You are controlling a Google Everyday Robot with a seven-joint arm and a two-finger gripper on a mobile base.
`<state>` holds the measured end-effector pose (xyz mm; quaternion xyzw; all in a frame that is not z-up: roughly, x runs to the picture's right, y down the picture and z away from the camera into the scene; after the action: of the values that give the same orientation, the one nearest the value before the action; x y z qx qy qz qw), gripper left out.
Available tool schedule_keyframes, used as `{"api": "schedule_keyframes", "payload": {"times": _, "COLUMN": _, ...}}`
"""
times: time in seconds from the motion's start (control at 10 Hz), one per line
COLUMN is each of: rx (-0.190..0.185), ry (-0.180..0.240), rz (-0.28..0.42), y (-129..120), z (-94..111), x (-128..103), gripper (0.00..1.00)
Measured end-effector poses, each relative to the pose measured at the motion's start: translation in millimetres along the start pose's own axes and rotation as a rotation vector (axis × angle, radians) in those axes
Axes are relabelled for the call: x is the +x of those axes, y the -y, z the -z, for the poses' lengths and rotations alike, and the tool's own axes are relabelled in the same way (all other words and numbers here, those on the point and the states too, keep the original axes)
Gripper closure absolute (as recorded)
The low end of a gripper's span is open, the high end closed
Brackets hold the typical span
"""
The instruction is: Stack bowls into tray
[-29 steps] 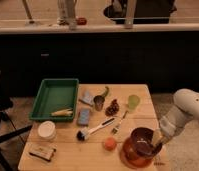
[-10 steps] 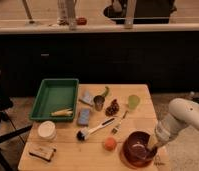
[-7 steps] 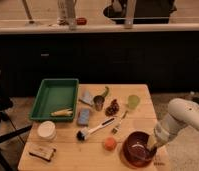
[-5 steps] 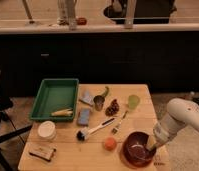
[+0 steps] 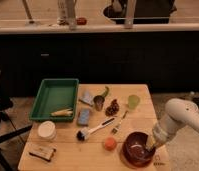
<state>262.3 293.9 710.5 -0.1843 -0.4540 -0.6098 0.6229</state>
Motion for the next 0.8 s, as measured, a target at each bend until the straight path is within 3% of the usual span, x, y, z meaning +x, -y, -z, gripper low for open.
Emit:
{"api": "schedule_keyframes", "payload": {"times": 0.6, "rx": 0.011, "ry": 0.001, "rz": -0.021, "y": -2.4, "z": 0.5, "x": 1.8, "gripper": 0.3}}
{"api": "schedule_keyframes", "payload": {"times": 0.8, "rx": 0.017, "ry": 0.003, "rz": -0.019, "y": -2.7, "z": 0.2, "x": 2.0, "gripper": 0.2}}
